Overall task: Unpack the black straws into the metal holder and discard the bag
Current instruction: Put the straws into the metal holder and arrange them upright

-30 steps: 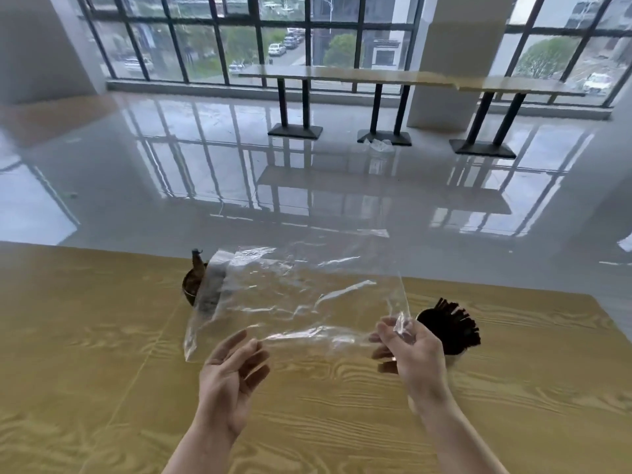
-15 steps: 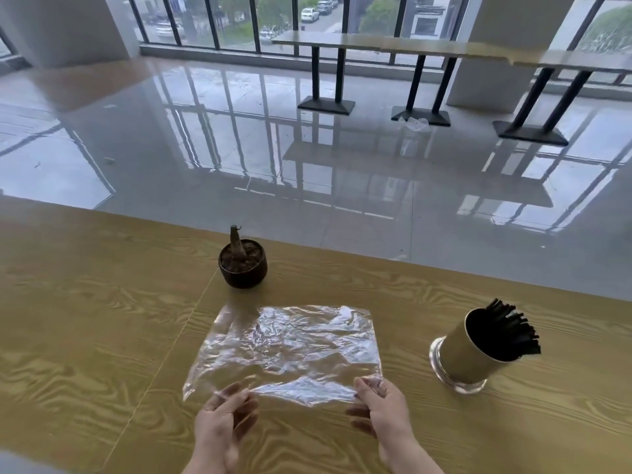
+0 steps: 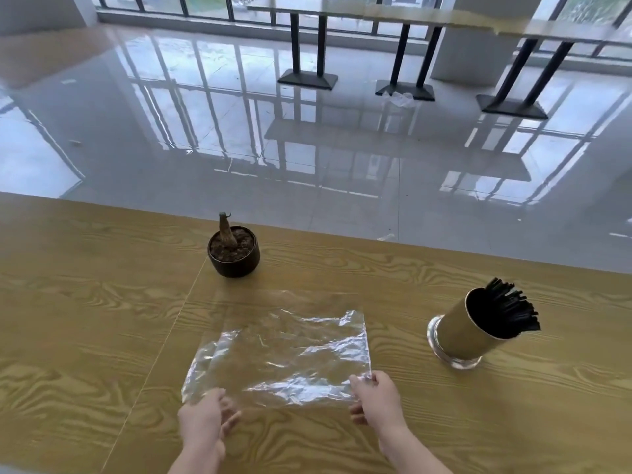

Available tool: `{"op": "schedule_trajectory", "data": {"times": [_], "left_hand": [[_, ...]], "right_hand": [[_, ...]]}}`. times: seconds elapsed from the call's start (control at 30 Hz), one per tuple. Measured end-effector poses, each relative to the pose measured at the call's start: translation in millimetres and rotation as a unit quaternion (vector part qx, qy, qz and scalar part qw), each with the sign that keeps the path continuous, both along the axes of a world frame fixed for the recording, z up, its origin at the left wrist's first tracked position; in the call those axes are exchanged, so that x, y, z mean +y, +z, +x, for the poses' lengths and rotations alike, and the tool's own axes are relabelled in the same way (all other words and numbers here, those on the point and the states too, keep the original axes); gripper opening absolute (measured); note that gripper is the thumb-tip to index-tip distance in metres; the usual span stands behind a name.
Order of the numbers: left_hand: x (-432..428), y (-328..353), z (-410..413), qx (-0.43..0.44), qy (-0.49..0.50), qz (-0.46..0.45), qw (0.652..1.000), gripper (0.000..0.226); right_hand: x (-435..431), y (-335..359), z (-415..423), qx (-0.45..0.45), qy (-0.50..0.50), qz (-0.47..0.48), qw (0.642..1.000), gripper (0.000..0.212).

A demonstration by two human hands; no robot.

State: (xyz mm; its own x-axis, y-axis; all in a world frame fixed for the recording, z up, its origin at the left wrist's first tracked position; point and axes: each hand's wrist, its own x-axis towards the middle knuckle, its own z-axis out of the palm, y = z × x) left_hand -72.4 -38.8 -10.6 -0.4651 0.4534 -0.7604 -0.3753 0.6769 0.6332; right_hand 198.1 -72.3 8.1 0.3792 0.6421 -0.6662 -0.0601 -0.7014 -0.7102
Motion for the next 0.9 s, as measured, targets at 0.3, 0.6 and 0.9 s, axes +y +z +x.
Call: {"op": "schedule_trajectory", "data": {"times": [0.3,0.6,0.9], "left_hand": [[-9,-3,-1,0.511,-0.486,-0.064,0.706,0.079],[6,-14,33,0.511,-0.631,0.023,0.584,0.075],[13,15,140,0.425,-0.675,0.179,0.576,0.065]], "right_hand": [[-2,-12,-9,-0.400,0.297,0.020,0.867,0.076],[-1,-18,-12,-0.441,0.337,0.010,0.832,0.062],[-20,21,60,-0.320,0.094,0.109,0.936,0.040]]}}
